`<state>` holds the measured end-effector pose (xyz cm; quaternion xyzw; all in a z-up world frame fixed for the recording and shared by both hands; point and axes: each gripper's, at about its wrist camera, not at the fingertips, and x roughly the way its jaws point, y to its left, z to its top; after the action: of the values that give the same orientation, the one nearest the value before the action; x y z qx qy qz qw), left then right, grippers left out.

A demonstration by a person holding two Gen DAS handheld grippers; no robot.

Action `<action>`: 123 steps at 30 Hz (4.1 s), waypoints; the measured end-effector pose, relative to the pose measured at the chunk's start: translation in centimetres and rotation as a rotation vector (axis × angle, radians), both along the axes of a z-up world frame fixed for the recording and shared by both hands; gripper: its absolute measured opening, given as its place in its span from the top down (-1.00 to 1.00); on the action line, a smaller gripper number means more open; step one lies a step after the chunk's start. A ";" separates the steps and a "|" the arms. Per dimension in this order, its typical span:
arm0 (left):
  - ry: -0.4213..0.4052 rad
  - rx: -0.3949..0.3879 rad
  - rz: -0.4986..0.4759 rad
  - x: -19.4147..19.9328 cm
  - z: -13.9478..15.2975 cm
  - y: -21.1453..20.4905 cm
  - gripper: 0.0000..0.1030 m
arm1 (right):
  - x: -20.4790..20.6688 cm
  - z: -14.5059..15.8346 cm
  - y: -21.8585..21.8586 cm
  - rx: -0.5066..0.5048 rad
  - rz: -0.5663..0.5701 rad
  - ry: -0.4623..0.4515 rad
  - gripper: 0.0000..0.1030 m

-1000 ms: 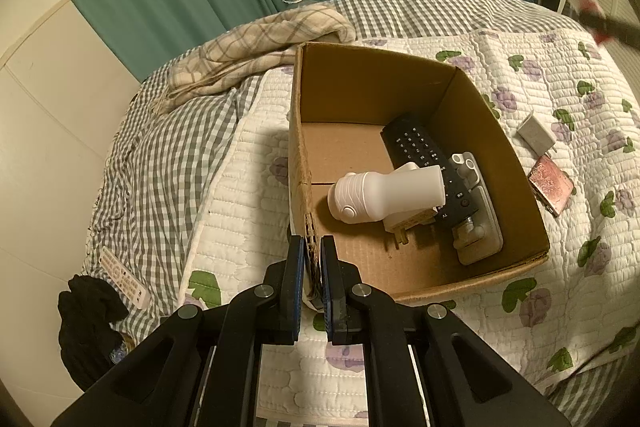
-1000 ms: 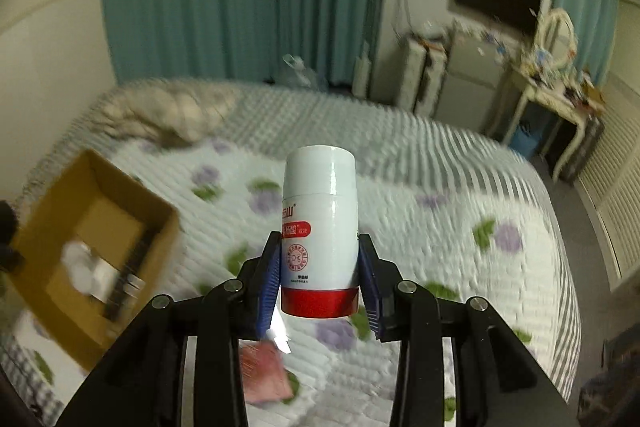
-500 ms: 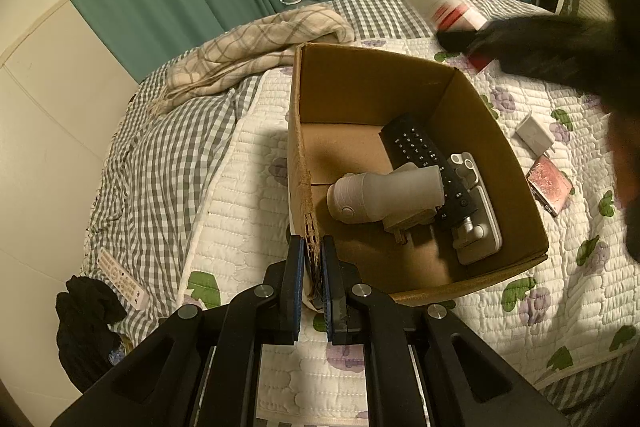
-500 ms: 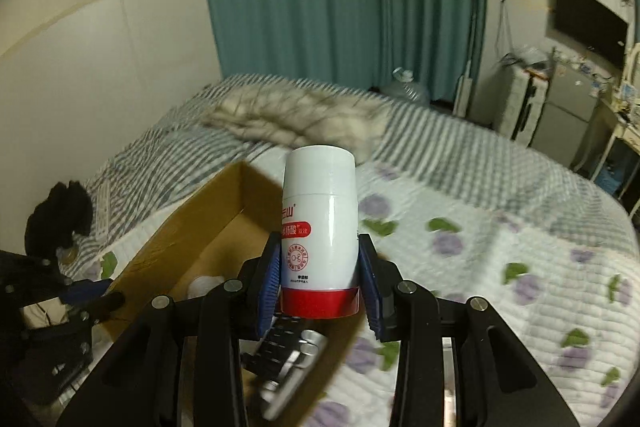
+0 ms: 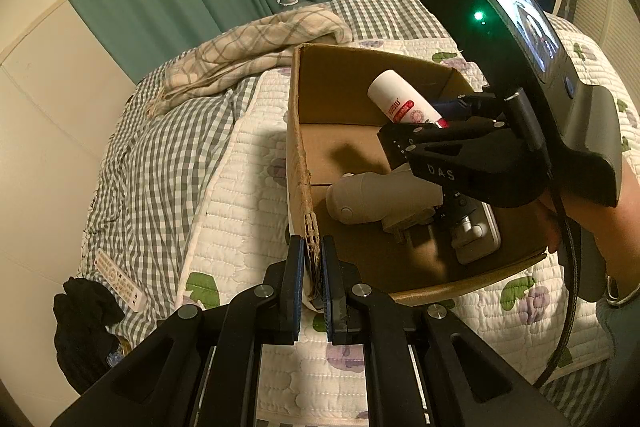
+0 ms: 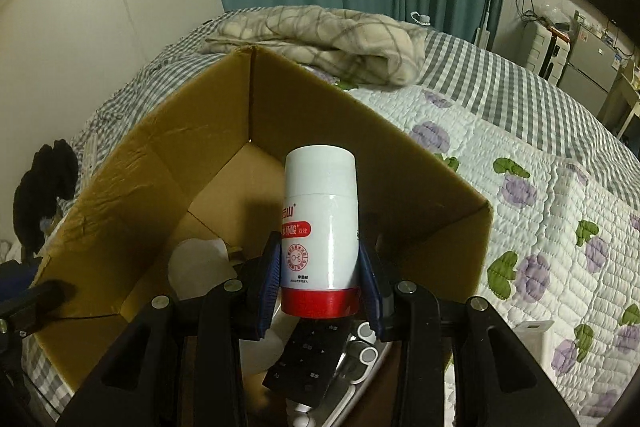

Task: Organize rigid objects
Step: 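Lower the red-capped bottle into the box with the right tool and release, then grasp the pink rose-patterned case with the right tool, then place the pink case into the box with the right tool and release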

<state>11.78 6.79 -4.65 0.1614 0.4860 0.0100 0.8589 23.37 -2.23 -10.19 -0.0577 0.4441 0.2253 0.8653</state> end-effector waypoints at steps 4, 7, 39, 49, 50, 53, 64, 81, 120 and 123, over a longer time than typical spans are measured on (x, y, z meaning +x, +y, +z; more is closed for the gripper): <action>0.001 -0.001 0.001 0.0 0.0 0.1 0.87 | -0.5 1.1 -0.4 -0.004 -0.003 -0.017 0.22; 0.002 -0.001 0.008 0.1 -0.1 0.1 0.87 | -1.4 3.7 -1.8 0.016 -0.029 -0.091 -0.54; 0.006 0.030 0.024 0.0 -0.1 -0.1 0.87 | -6.9 -4.2 -20.3 -0.134 -0.310 -0.007 -0.84; 0.006 0.030 0.023 0.0 -0.1 -0.2 0.87 | -6.1 -8.3 -18.2 -0.144 -0.226 0.150 -0.84; 0.006 0.030 0.022 0.0 -0.1 -0.2 0.87 | -6.0 -8.5 -18.2 -0.141 -0.224 0.161 -0.84; 0.006 0.029 0.023 0.0 -0.1 -0.1 0.87 | -5.8 -9.0 -18.1 -0.145 -0.228 0.180 -0.84; 0.006 0.027 0.023 -0.1 -0.1 -0.2 0.87 | -5.5 -9.6 -17.6 -0.147 -0.210 0.182 -0.35; 0.005 0.023 0.020 -0.1 -0.2 -0.5 0.87 | -8.6 -2.6 -18.8 -0.093 -0.232 -0.001 -0.33; 0.004 0.010 0.014 0.0 -0.2 -0.4 0.87 | -5.7 0.4 -0.3 -0.029 0.092 -0.051 -0.34; 0.005 0.008 0.015 0.0 -0.3 -0.4 0.87 | -5.9 0.3 -0.2 -0.017 0.089 -0.054 -0.38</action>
<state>11.76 6.36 -4.90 0.1614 0.4892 0.0179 0.8570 17.50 -2.47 -9.84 -0.0910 0.4195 0.2581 0.8655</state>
